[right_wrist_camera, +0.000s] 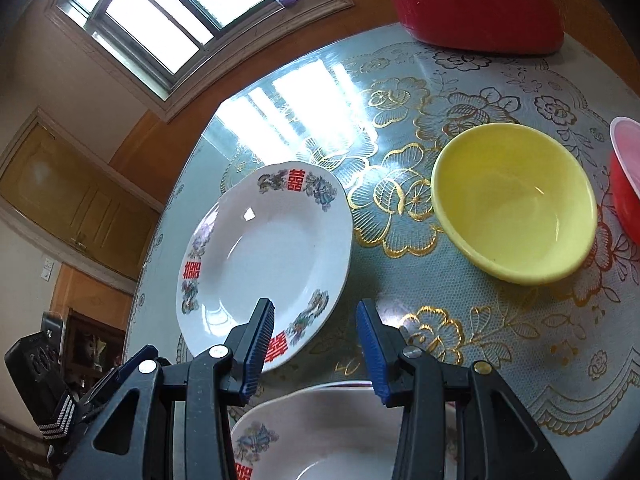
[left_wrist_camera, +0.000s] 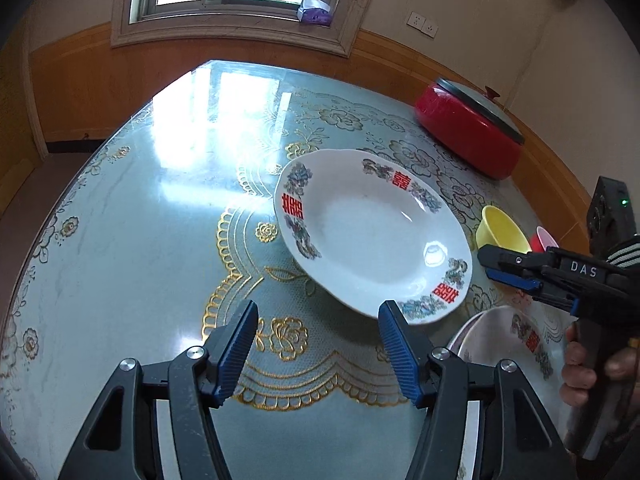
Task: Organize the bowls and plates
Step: 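Move the left tool to the smaller red-character plate and grasp its rim, then lift the smaller red-character plate with the left tool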
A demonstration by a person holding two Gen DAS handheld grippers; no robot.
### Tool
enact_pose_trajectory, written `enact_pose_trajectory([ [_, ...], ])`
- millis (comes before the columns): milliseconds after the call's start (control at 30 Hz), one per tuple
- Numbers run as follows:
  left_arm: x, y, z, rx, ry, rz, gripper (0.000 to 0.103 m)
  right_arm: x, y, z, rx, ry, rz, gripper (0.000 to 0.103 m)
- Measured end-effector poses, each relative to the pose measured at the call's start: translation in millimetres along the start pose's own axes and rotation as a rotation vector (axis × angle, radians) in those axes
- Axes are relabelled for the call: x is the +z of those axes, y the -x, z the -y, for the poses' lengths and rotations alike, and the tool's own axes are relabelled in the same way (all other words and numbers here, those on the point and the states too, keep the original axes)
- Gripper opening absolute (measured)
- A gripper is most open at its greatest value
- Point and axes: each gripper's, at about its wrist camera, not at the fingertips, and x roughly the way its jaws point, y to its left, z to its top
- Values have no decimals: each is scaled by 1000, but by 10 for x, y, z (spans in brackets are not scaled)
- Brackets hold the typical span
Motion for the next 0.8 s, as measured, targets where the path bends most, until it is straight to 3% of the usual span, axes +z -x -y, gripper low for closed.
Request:
enact_pose_trajectory([
  [333,442,-484,-100,-7,-8,-28,48,259,-400,15,-22,-5,-39,43],
  [567,673,-837,-101,0,-43,-51,47,330,-678,-79,-27,41,-76,44],
  [700,721,-1020,-105,4,-51,-70,45,355,-716,-188,-98,114,-57,39],
  [800,710,-1009,-144,24,-42,-67,33,340,-751,-281,-181,190,-58,31],
])
